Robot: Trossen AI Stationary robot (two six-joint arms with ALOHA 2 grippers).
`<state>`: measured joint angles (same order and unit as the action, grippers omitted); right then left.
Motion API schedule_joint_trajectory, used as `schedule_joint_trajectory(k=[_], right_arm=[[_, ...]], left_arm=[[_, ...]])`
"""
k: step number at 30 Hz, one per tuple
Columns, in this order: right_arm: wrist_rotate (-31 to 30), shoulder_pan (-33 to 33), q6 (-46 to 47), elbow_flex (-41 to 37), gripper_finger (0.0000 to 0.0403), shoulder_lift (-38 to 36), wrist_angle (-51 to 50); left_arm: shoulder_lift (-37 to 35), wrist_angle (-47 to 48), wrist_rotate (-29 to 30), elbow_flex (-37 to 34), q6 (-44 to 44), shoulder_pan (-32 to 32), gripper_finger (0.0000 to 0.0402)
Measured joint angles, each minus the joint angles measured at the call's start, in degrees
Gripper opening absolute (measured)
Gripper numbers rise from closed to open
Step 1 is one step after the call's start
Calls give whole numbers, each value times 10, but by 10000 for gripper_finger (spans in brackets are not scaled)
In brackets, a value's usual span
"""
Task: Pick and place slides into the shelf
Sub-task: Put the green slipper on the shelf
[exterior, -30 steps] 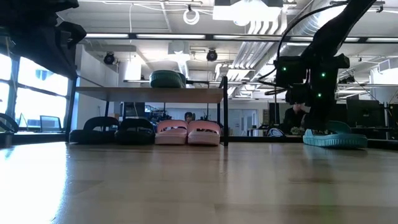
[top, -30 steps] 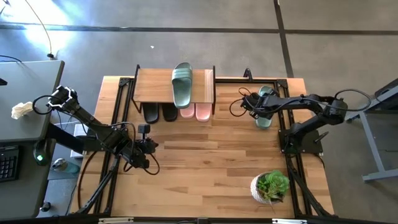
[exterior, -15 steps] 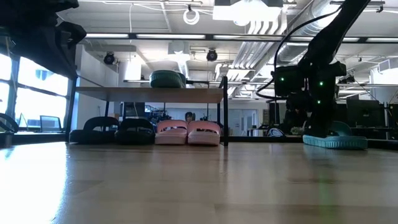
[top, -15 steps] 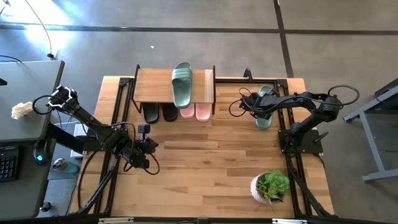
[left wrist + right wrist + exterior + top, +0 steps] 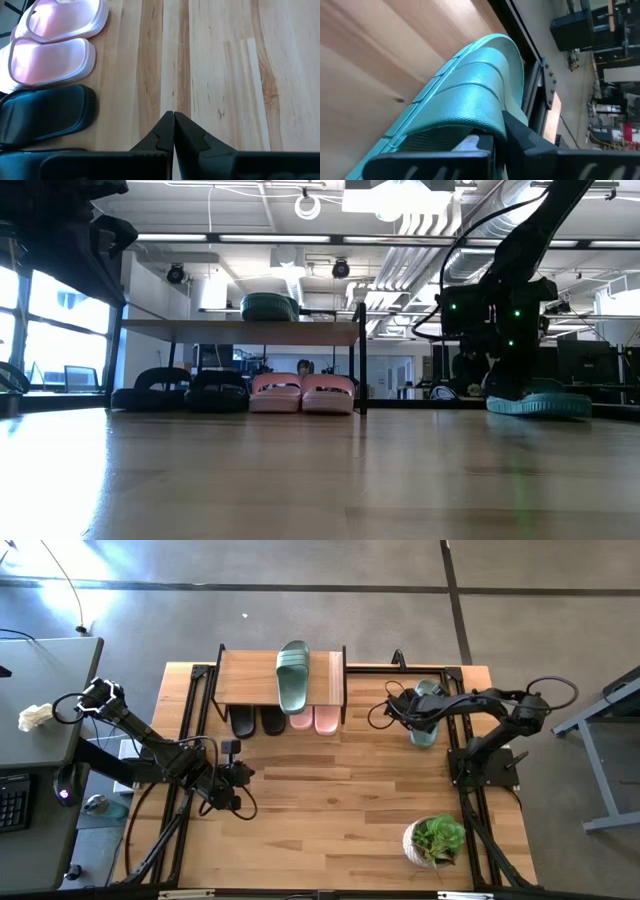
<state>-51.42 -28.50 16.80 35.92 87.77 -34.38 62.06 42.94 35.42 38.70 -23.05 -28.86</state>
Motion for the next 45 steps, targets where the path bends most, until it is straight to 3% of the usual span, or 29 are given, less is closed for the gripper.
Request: schedule_joint_trajectory(k=[13, 20, 24, 28, 33, 39, 45], right_arm=[[48, 151, 107, 166, 1, 0, -185], [-19, 255, 220, 309, 1, 0, -372], [-60, 301, 228, 396, 0, -1, -398], [-107, 334, 192, 479, 0, -1, -359], [-137, 344, 54, 554, 0, -1, -227], [-84, 293, -150, 572, 0, 9, 9], [-34, 217, -197, 572, 0, 43, 115]], left_arm=[[0, 0, 1, 0, -10, 0, 1], [0, 0, 1, 0, -9, 0, 1], [0, 1, 1, 0, -9, 0, 1], [0, 2, 1, 0, -8, 0, 1], [0, 8, 1, 0, -8, 0, 1], [0, 7, 1, 0, -8, 0, 1], [0, 6, 0, 0, -8, 0, 1]])
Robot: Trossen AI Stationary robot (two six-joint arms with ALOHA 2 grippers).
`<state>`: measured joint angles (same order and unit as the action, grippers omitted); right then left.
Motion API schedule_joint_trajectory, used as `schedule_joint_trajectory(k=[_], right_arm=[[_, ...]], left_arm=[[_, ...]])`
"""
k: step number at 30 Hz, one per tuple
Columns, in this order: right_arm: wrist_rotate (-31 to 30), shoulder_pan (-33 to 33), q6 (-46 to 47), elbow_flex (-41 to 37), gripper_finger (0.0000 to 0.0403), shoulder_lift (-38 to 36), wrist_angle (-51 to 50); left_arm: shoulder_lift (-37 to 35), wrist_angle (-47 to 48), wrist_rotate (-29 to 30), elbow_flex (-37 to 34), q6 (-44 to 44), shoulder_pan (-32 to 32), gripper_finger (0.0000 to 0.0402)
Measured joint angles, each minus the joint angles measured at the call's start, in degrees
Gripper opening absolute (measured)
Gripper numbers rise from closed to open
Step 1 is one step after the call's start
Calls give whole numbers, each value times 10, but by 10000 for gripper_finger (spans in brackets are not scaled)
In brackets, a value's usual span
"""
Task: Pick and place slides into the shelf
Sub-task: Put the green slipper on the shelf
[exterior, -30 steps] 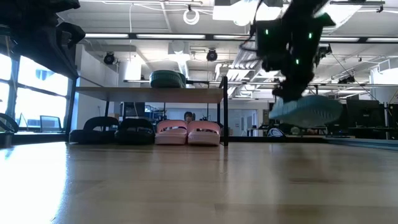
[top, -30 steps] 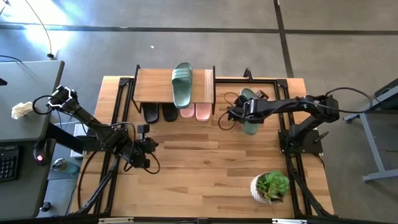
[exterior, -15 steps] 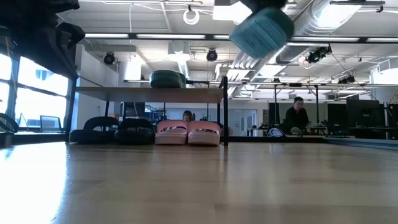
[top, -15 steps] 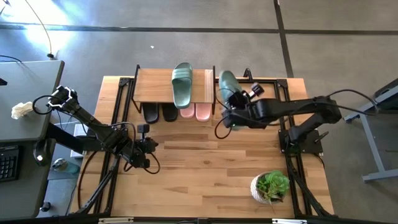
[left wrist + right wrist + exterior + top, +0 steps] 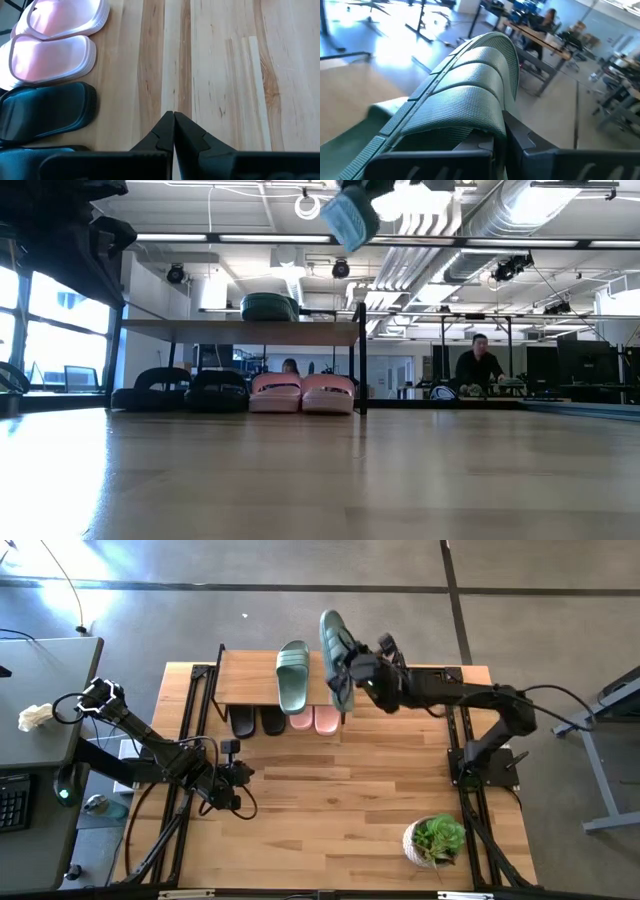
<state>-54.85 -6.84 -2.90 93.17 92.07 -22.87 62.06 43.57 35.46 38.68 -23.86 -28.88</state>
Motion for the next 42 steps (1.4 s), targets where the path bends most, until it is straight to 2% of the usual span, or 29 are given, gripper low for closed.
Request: schedule_joint_trajectory(k=[3, 9, 17, 26, 33, 42], right_arm=[[10, -31, 8, 0, 0, 28, 12], [86, -76, 44, 0, 0, 90, 23], [101, -96, 56, 9, 0, 142, 33], [79, -98, 79, 14, 0, 148, -6], [104, -108, 117, 14, 0, 147, -34], [124, -109, 119, 14, 0, 147, -34]], left_arm=[[0, 0, 0, 0, 0, 0, 1], [0, -1, 0, 0, 0, 0, 1], [0, -1, -1, 0, -4, 0, 1], [0, -1, -1, 0, -5, 0, 1], [0, -2, 0, 0, -5, 0, 1], [0, -2, 0, 0, -6, 0, 1]])
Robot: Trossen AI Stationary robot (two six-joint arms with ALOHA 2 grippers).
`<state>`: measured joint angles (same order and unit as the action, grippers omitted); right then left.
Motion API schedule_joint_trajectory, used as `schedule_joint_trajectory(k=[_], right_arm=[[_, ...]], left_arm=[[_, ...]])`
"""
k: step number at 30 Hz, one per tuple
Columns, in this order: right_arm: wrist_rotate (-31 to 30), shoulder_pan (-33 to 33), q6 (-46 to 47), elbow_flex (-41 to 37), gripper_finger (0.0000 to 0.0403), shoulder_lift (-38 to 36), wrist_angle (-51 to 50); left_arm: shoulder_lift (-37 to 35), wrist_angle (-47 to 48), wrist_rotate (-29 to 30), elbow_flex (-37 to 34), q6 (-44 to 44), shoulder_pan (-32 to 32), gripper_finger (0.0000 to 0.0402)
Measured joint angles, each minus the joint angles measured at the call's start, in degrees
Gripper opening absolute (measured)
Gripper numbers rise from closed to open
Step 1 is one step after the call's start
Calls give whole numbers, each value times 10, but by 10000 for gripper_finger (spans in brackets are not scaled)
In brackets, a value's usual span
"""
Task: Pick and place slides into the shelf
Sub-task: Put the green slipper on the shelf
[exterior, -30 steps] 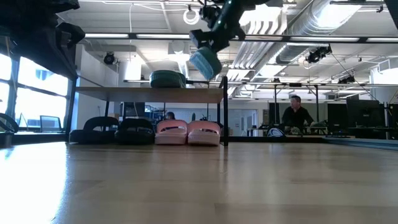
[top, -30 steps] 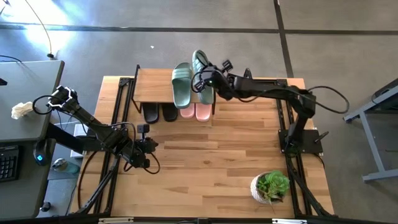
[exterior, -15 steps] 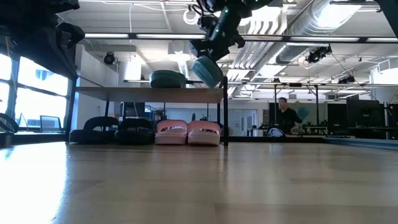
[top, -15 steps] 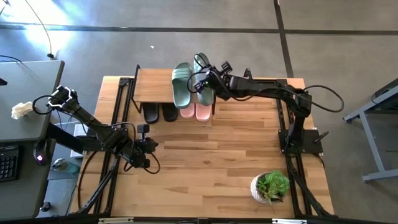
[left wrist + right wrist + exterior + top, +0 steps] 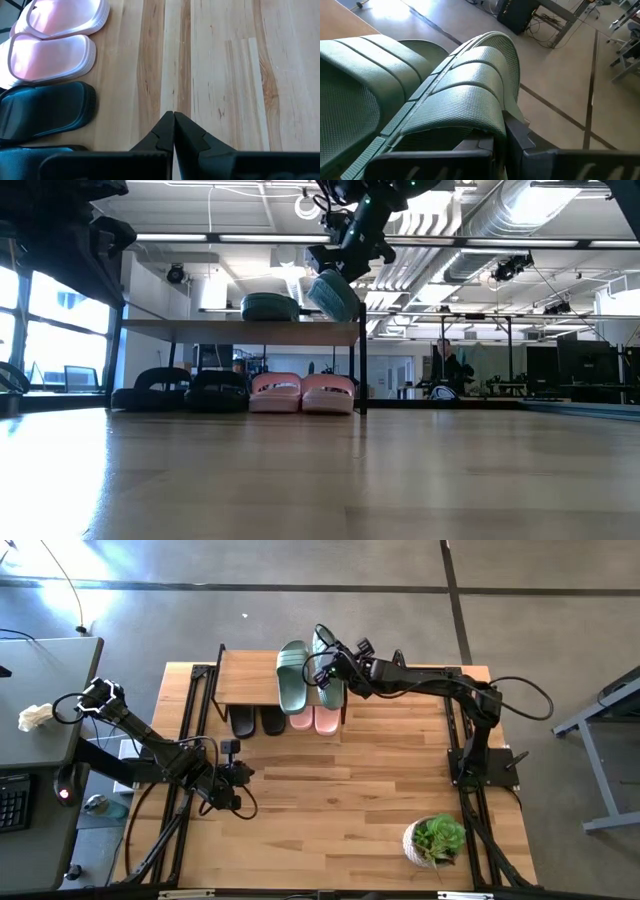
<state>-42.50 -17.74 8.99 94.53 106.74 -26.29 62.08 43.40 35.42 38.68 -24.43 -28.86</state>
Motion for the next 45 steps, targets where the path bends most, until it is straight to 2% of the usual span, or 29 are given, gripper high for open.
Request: schedule_joint_trajectory(k=[11, 21, 27, 32, 39, 45], right_arm=[[12, -2, -4, 0, 3, 0, -1], [17, -10, 11, 0, 86, 0, -1], [2, -10, 14, 0, 112, 0, 8], [1, -10, 15, 0, 114, 0, 13], [68, -11, 8, 0, 114, 0, 12], [78, -10, -9, 0, 114, 0, -7]], left_arm=[[0, 0, 0, 0, -1, 0, 1], [0, 0, -5, 0, -5, 0, 1], [0, 0, -5, 0, -5, 0, 1], [0, 0, -5, 0, -11, 0, 1], [0, 0, -15, 0, -12, 0, 1], [0, 0, -16, 0, -13, 0, 1]])
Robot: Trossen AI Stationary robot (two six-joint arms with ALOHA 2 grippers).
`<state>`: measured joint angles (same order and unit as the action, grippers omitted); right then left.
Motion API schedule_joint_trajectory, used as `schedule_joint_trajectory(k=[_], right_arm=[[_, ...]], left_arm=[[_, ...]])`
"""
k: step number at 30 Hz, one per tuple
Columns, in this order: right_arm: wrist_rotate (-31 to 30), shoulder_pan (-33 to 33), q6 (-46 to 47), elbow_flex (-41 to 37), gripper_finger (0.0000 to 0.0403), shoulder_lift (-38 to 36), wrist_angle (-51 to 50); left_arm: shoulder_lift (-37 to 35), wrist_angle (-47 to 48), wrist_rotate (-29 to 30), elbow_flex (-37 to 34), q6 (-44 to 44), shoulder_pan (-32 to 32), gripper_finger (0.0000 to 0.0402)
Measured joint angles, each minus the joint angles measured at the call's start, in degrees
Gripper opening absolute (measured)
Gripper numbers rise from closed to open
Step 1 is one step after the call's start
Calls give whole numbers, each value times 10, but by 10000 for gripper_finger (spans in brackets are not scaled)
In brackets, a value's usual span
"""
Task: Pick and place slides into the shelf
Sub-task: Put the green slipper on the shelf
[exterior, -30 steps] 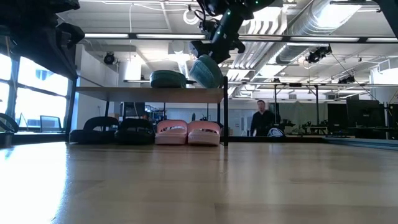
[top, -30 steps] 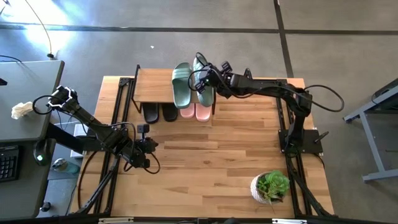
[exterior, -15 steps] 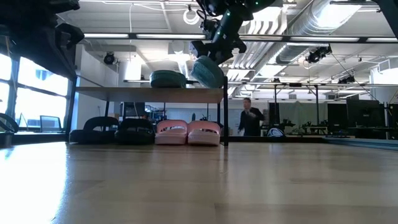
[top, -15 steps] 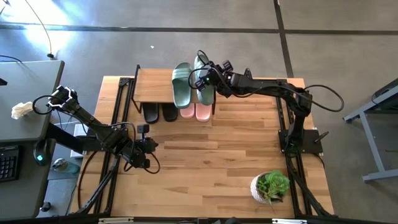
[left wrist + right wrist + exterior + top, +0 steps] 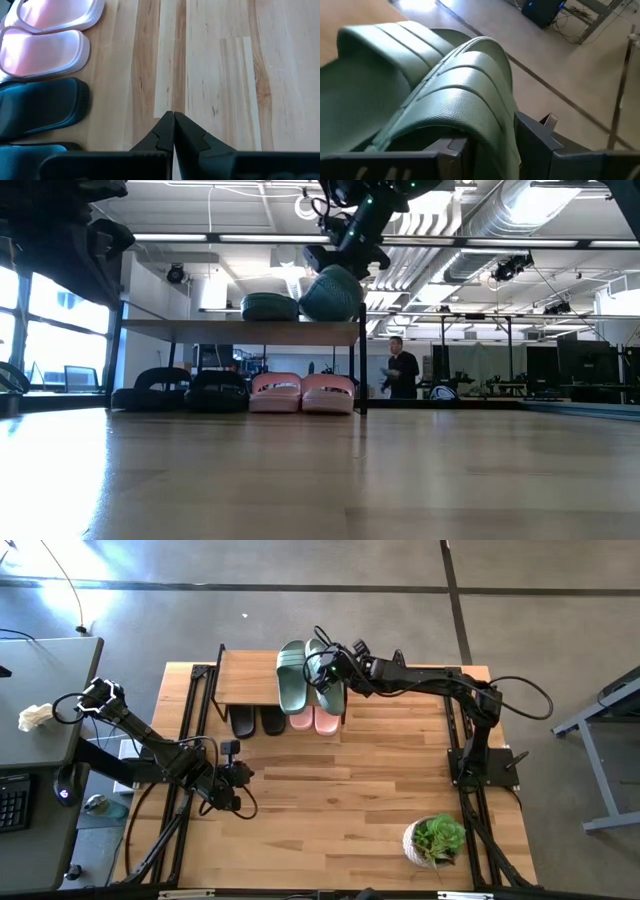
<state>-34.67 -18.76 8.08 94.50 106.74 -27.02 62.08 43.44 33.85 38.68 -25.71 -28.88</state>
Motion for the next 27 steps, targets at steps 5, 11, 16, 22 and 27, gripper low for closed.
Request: schedule_joint_trajectory(k=[5, 11, 16, 22, 27], right_arm=[[-34, 0, -31, 0, 114, 0, -10], [-59, -4, -35, 0, 114, 0, -13], [-20, -12, -25, 0, 114, 0, -17], [51, -17, -54, 0, 115, 0, -20], [60, -17, -71, 0, 115, -1, -20]], left_arm=[[0, 0, 0, 0, 0, 0, 1], [0, 0, 0, 0, -1, 0, 1], [0, 0, 0, 0, -1, 0, 1], [0, 0, -21, 0, -2, 0, 1], [0, 0, -24, 0, -3, 0, 1]])
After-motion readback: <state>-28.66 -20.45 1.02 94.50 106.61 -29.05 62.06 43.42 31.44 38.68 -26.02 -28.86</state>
